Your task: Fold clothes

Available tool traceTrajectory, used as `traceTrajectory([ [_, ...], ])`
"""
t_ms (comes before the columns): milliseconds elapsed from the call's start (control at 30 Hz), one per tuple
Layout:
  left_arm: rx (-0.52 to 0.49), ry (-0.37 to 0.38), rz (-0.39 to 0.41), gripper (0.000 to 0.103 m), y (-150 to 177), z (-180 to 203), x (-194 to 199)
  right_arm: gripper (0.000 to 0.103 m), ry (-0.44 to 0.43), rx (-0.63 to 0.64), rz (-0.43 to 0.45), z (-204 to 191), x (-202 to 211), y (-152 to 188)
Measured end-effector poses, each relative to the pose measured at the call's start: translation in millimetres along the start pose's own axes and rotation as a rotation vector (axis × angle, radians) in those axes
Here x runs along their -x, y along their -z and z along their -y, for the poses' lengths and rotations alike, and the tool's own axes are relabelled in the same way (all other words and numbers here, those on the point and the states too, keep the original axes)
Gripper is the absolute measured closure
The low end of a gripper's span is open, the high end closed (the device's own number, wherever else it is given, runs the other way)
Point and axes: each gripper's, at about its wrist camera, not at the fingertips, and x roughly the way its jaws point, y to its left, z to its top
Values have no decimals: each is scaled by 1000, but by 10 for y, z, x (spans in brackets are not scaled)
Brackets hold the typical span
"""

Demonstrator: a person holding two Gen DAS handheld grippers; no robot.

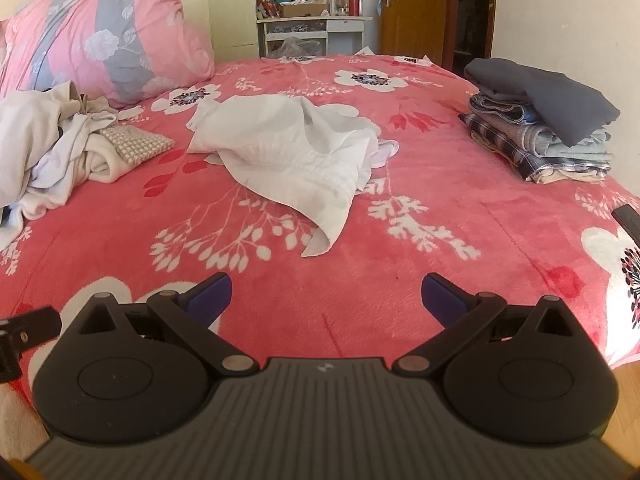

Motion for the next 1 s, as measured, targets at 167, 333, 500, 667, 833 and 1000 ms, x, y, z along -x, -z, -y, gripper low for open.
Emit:
traceTrajectory([
  [167,58,-9,12,0,15,-95,37,1,-2,1,3,-18,13,1],
  [333,68,-43,30,0,19,-119,59,1,-8,6,2,-51,40,-3],
  [500,25,-105,69,0,27,-76,95,1,-10,13,5,-87,67,-2],
  [667,7,-119,79,0,26,-57,110,1,-12,16,9,-101,93,2],
  [833,-6,-118,84,0,36,-31,112,1,-13,16,10,-94,102,-5],
  [1000,-18,-117,85,0,39,0,101,1,-13,12,8,-84,97,-5],
])
